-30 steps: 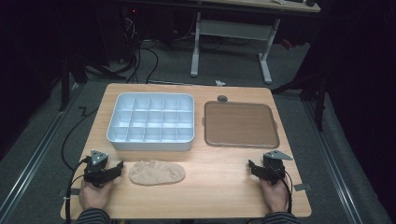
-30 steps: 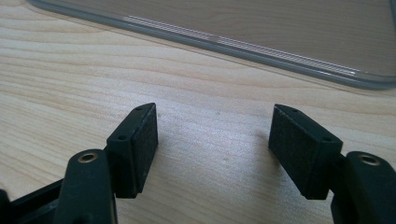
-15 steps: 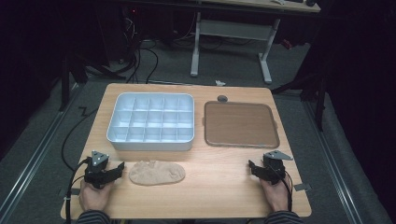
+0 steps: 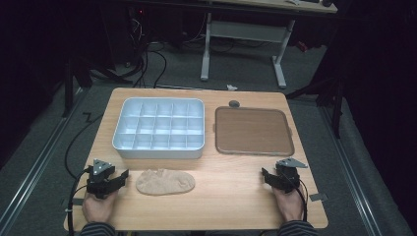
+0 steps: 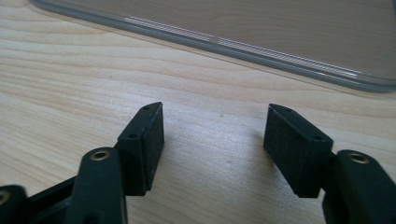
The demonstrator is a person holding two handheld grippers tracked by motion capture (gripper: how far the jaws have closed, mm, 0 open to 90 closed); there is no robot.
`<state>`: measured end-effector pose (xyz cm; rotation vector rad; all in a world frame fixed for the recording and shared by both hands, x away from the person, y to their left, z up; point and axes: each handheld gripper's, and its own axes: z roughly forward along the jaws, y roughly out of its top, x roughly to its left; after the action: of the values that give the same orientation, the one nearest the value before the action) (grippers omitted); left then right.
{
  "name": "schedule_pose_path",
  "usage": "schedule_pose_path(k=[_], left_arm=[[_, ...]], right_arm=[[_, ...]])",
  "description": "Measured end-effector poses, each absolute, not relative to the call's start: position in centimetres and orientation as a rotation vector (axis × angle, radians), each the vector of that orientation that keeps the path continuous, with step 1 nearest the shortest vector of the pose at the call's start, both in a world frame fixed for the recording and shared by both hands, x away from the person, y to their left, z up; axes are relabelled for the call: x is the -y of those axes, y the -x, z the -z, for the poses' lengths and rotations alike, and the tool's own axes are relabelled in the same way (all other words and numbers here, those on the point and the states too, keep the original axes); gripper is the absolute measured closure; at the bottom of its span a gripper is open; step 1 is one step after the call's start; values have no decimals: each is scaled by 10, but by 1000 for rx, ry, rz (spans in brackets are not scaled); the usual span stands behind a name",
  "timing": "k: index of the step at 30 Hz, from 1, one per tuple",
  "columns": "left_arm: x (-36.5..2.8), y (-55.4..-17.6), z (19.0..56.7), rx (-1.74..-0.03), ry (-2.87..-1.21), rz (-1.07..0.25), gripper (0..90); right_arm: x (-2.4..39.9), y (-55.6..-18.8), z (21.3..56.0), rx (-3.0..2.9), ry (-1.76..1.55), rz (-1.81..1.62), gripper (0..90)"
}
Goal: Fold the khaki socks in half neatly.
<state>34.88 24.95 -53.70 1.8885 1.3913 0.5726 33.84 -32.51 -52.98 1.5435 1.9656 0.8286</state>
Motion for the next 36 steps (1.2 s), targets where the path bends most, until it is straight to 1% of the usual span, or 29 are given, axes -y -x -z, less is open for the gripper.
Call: schedule_pose_path(k=[3, 4, 5, 6, 11, 14, 15, 17, 22, 23, 25, 26, 27, 29, 31, 32, 33, 35, 36], left_arm=[[-249, -347, 537, -1365, -1889, -557, 450], [-250, -346, 536, -1343, -1884, -532, 457], [-250, -346, 536, -1343, -1884, -532, 458], [-250, -345, 536, -1344, -1874, -504, 458], [-252, -342, 532, -1317, -1840, -433, 465], [-242, -333, 519, -1242, -1844, -414, 476], [-242, -333, 519, -1242, -1844, -414, 476], [-229, -331, 512, -1202, -1880, -400, 475], [-218, -333, 514, -1208, -1931, -386, 483], [-216, -334, 516, -1222, -1944, -370, 489], [-215, -334, 517, -1228, -1951, -366, 490], [-214, -333, 518, -1232, -1956, -363, 493], [-213, -333, 520, -1237, -1963, -360, 493], [-210, -333, 523, -1240, -1967, -353, 499], [-207, -333, 524, -1242, -1972, -352, 501], [-205, -333, 524, -1245, -1976, -353, 497], [-203, -333, 523, -1246, -1986, -365, 497], [-200, -333, 521, -1244, -2004, -394, 491], [-199, -333, 520, -1249, -1999, -400, 489]], right_arm=[[325, -338, 529, -1978, -1536, -832, 431], [326, -338, 529, -1977, -1532, -831, 464], [326, -338, 529, -1977, -1532, -831, 464], [326, -338, 529, -1976, -1532, -829, 490], [322, -335, 528, -1979, -1521, -824, 533], [310, -326, 523, -1967, -1450, -794, 546], [310, -326, 523, -1967, -1450, -794, 546], [304, -320, 518, -1977, -1438, -848, 558], [293, -316, 512, -1994, -1432, -911, 558], [282, -312, 508, -2012, -1406, -936, 559], [276, -310, 505, -2026, -1388, -945, 559], [262, -307, 501, -2073, -1342, -971, 559], [262, -307, 501, -2073, -1342, -971, 559], [237, -305, 497, -2154, -1272, -992, 562], [229, -305, 497, -2178, -1259, -1007, 564], [212, -308, 497, -2230, -1221, -1025, 564], [212, -308, 497, -2230, -1221, -1025, 564], [193, -311, 499, -2276, -1164, -1001, 564], [174, -316, 499, -2318, -1119, -1007, 564]])
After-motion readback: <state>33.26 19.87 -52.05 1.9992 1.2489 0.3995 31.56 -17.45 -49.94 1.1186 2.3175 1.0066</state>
